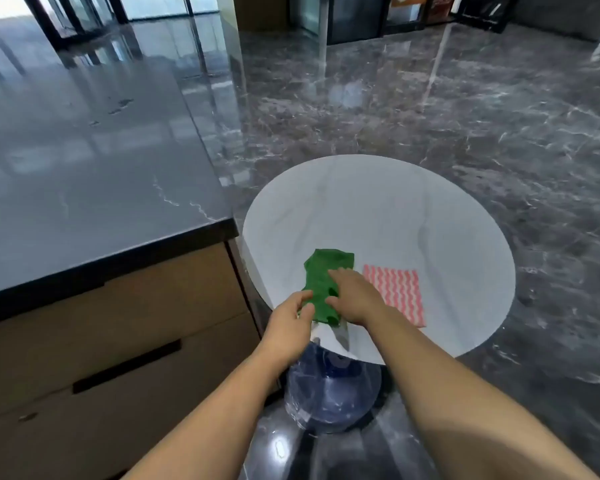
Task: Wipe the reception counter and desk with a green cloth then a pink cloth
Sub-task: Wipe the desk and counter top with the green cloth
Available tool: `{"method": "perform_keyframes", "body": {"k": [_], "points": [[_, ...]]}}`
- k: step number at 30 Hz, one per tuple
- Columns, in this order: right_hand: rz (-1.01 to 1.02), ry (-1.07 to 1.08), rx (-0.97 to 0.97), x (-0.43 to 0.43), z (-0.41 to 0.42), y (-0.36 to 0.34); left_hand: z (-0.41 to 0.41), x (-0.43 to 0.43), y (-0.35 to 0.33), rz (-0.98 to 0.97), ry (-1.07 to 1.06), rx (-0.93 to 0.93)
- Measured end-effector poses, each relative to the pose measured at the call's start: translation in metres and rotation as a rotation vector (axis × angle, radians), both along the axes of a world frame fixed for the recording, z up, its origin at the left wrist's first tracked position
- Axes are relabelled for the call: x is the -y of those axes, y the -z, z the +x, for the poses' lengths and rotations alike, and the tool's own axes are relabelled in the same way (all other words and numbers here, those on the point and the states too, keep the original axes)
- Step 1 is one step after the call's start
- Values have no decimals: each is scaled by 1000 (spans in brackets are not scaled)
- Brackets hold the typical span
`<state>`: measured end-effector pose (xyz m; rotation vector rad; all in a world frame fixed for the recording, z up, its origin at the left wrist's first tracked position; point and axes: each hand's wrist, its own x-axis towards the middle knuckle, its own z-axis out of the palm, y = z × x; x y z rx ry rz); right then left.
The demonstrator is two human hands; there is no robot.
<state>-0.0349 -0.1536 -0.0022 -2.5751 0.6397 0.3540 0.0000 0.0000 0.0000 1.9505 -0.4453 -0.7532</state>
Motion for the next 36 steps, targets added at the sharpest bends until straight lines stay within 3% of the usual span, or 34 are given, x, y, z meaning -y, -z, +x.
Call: {"method": "perform_keyframes", "body": {"k": [6,16,25,36], "points": [[-120,-50,-54,17,29,42,13,12,33,26,-49,-15],[-104,-82,-139,27,41,91,23,26,52,23,-103,-11],[-321,-172,-170,8,26,64,13,22,33,73,-96,10],[-271,-84,85,-10,-44,-3,-13,-27,-26,83,-51,27]]}}
